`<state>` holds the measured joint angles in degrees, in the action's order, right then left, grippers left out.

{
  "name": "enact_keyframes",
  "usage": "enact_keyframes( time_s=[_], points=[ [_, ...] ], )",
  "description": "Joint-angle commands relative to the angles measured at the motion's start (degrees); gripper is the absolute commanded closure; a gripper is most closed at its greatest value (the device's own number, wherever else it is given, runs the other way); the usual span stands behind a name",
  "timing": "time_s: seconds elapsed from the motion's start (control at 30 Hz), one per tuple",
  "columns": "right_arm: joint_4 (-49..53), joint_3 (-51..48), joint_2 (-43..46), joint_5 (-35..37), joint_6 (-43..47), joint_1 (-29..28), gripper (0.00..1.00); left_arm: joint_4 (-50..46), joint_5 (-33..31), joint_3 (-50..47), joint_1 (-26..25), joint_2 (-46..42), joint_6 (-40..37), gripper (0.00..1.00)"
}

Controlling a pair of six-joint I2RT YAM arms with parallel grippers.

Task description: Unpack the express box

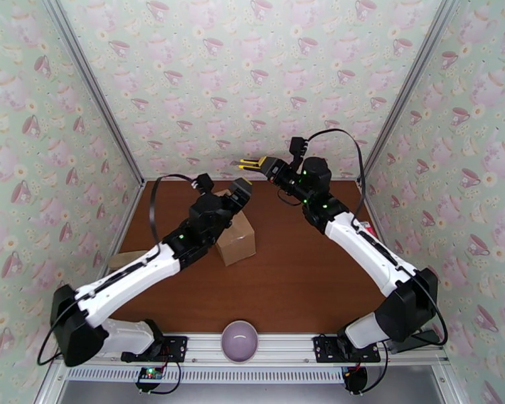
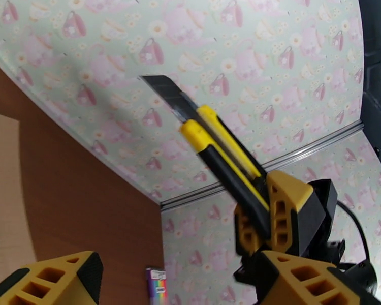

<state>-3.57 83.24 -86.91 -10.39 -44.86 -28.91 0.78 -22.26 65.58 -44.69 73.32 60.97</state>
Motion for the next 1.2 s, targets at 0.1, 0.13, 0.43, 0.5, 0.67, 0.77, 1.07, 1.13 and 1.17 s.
enact_keyframes(
  time_s=[0.1, 0.13, 0.43, 0.5, 0.67, 0.77, 1.07, 1.13, 1.17],
  points=[
    [4.17, 3.85, -1.59, 3.82, 5.75, 0.18, 1.00, -10.92, -6.56, -1.13, 3.67, -7.38, -8.48, 0.17],
    [4.42, 3.86, -1.76, 3.80, 6.05, 0.17, 1.00, -12.33, -6.28, -0.78, 5.40, -7.62, -9.12, 0.17],
    [8.07, 4.21, -0.92, 2.40, 10.58, 0.26, 1.00, -18.26, 9.77, 7.23, 23.86, 4.97, -14.22, 0.18],
    [9.03, 4.69, -0.97, 1.84, 11.35, 0.34, 1.00, -18.20, 12.64, 10.17, 26.65, 9.53, -16.38, 0.19],
    [11.52, 5.08, -0.61, -0.66, 13.59, 0.35, 1.00, -15.13, 20.12, 16.65, 32.40, 20.98, -20.36, 0.23],
    [11.48, 3.59, 0.29, -1.71, 14.17, 0.37, 1.00, -14.31, 25.14, 21.19, 35.63, 28.55, -20.59, 0.29],
    [13.71, 0.43, 2.57, -2.48, 16.93, 0.34, 1.00, -12.41, 29.56, 27.84, 36.97, 40.45, -22.16, 0.32],
    [14.40, 0.42, 2.72, -2.48, 17.49, 0.39, 1.00, -10.84, 31.51, 27.52, 36.78, 41.54, -21.51, 0.32],
    [14.85, 0.58, 2.73, -2.64, 17.72, 0.39, 1.00, -10.53, 32.04, 27.49, 36.64, 41.85, -21.38, 0.32]
  ],
)
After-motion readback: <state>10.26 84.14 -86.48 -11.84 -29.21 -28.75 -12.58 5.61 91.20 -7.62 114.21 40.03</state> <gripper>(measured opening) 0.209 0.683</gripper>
